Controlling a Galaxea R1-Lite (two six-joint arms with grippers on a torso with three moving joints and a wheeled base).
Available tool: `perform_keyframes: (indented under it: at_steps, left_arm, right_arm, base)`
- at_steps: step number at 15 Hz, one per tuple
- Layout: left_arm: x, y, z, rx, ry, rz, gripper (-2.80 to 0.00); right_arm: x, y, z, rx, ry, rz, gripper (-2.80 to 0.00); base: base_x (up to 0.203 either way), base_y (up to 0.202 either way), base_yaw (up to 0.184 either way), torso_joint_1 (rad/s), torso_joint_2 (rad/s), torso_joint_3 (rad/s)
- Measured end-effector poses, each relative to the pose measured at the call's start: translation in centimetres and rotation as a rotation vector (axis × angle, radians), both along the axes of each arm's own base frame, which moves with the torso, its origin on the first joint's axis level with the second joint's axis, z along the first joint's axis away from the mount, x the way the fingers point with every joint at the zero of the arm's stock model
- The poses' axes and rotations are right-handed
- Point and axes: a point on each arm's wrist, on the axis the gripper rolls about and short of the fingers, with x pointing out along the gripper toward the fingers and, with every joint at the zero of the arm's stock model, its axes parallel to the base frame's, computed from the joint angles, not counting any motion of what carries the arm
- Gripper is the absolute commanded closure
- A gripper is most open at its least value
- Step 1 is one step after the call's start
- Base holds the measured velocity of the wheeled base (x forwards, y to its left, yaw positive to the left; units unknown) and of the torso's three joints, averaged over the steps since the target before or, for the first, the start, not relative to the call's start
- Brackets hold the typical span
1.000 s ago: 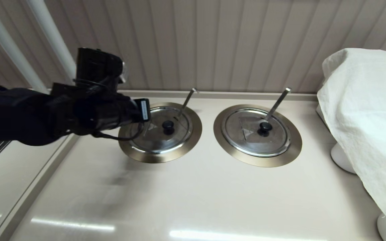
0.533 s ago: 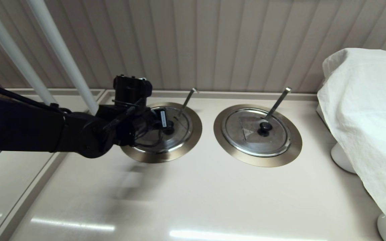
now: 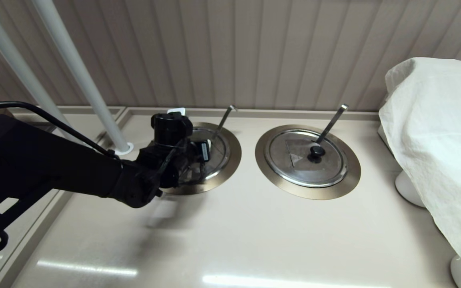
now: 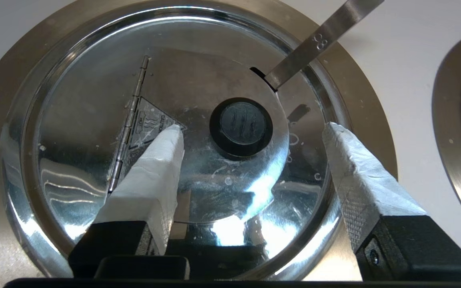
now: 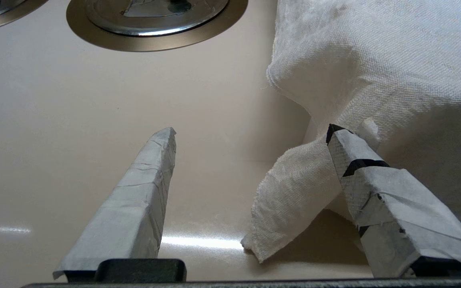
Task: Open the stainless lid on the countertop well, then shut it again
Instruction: Open the lid
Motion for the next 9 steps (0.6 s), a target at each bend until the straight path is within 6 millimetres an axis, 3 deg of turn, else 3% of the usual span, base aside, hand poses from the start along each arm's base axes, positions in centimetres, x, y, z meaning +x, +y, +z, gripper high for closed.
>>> perform_keyframes:
  at_steps: [4, 9]
  left_arm:
    - [1.7, -0.7, -2.1, 0.013, -0.102, 0.065, -2.8]
    - [2.8, -1.3, -5.0, 0.04, -0.074, 0.096, -2.8]
  right_arm:
    - [0.0, 0.0, 0.0, 0.0, 0.0, 0.0, -2.8]
    - [0.0, 0.0, 0.0, 0.0, 0.0, -0.001, -2.8]
  base:
    - [0.0, 0.0, 0.0, 0.0, 0.0, 0.0]
    - [0.0, 0.0, 0.0, 0.0, 0.0, 0.0]
